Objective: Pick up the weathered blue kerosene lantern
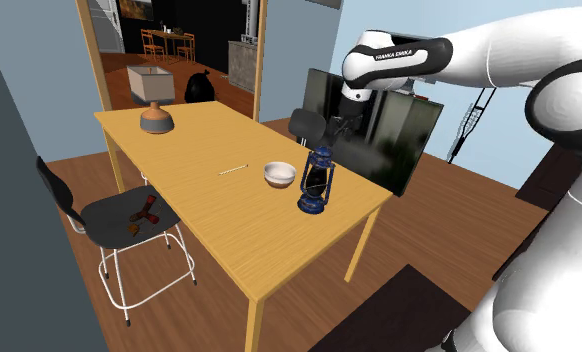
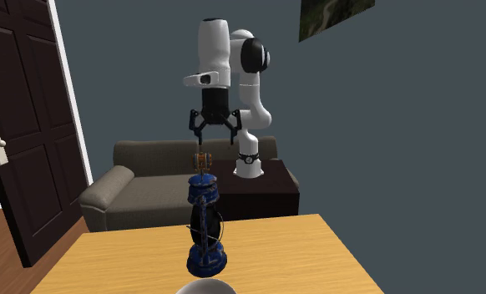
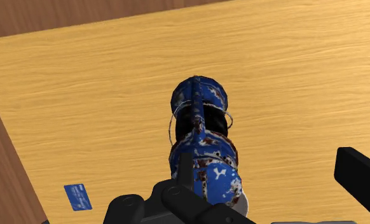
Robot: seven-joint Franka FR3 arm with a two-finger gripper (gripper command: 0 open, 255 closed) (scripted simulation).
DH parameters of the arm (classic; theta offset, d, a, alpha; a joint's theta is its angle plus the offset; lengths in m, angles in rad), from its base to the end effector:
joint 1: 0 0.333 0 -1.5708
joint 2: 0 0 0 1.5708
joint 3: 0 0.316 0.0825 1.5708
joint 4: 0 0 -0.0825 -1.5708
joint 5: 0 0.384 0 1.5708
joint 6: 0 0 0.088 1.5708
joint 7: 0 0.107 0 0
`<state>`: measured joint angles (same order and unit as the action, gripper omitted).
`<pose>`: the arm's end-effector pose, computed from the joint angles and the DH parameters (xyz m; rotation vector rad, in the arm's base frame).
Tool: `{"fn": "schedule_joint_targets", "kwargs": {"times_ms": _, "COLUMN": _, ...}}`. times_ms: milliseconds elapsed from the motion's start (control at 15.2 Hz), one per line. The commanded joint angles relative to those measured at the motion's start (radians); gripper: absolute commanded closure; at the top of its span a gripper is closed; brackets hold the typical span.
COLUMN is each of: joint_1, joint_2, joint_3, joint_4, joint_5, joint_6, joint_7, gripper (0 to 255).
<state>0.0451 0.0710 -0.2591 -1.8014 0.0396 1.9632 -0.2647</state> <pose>0.5806 -0.1199 0.5099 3.1339 0.0607 0.1492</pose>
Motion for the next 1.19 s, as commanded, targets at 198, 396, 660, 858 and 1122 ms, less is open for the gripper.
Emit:
{"fn": "schedule_joint_targets", "kwargs": {"times_ms": 198, "joint_1": -0.032, "joint_2": 0.206, "joint_3": -0.002, "joint_4": 0.212, "joint_5": 0.073, "joint_6": -0.012, "joint_7": -0.073, "gripper": 0}}
{"fn": "schedule_joint_targets", "kwargs": {"times_ms": 396, "joint_1": -0.059, "joint_2": 0.341, "joint_3": 0.007, "joint_4": 0.371, "joint_5": 0.112, "joint_6": -0.039, "joint_7": -0.104, "gripper": 0}}
{"fn": "schedule_joint_targets", "kwargs": {"times_ms": 660, "joint_1": -0.095, "joint_2": 0.498, "joint_3": 0.023, "joint_4": 0.579, "joint_5": 0.146, "joint_6": -0.09, "joint_7": -0.124, "gripper": 0}}
{"fn": "schedule_joint_targets", "kwargs": {"times_ms": 858, "joint_1": -0.093, "joint_2": 0.5, "joint_3": 0.025, "joint_4": 0.541, "joint_5": 0.148, "joint_6": -0.051, "joint_7": -0.128, "gripper": 0}}
{"fn": "schedule_joint_targets", "kwargs": {"times_ms": 1122, "joint_1": -0.09, "joint_2": 0.507, "joint_3": 0.027, "joint_4": 0.491, "joint_5": 0.152, "joint_6": 0.006, "joint_7": -0.134, "gripper": 0}}
